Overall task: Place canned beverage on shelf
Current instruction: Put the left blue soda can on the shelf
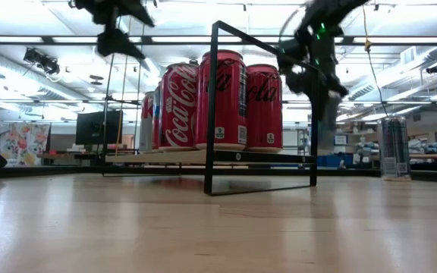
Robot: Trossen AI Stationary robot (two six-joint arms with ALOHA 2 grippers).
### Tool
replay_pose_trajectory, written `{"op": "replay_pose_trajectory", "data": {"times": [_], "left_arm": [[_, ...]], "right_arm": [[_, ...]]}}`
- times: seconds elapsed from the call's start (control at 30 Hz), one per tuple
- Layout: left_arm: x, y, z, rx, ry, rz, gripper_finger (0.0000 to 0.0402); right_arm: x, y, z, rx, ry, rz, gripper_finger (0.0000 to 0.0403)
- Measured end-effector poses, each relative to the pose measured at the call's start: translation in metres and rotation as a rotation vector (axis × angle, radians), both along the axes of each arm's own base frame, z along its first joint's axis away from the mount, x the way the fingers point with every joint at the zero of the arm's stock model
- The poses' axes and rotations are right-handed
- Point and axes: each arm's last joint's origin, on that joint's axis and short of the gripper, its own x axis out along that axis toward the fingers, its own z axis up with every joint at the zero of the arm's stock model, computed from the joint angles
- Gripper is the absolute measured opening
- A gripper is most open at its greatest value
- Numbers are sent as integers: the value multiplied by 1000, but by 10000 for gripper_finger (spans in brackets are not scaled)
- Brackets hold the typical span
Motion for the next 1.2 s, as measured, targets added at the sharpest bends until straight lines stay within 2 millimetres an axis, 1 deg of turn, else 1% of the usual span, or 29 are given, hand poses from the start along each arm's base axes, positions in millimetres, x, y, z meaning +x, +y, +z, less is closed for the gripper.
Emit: {"op": "replay_pose_trajectory", "data": {"times": [0.1, 0.17, 0.27, 0.33, 0.43, 0.53, 0.6, 0.7, 0.8, 0.9, 1.0, 1.2], "left_arm": [[8, 2, 3, 41, -56, -20, 396], [17, 5, 6, 82, -109, -34, 396], [34, 9, 2, 114, -129, -48, 396], [46, 13, -3, 146, -137, -64, 396], [60, 17, -10, 211, -127, -90, 396], [70, 20, -14, 268, -121, -106, 396], [75, 22, -15, 317, -85, -98, 396], [86, 26, -5, 400, -80, -114, 396], [100, 30, 6, 477, -77, -136, 396], [117, 35, 13, 523, -70, -159, 396], [132, 39, 18, 524, -75, -174, 396], [157, 40, 21, 469, -110, -287, 396]], "right_arm": [[12, 6, 31, -45, -70, 31, 252], [20, 12, 50, -81, -125, 62, 252], [33, 24, 76, -122, -224, 100, 252], [41, 32, 88, -138, -293, 120, 252], [48, 42, 102, -158, -353, 127, 253], [53, 51, 113, -171, -406, 128, 253], [55, 56, 120, -179, -427, 132, 253], [59, 65, 126, -174, -458, 145, 253], [62, 70, 127, -145, -486, 152, 253], [65, 74, 127, -127, -508, 151, 253], [68, 76, 129, -128, -531, 150, 253], [71, 86, 129, -89, -559, 216, 253]]}}
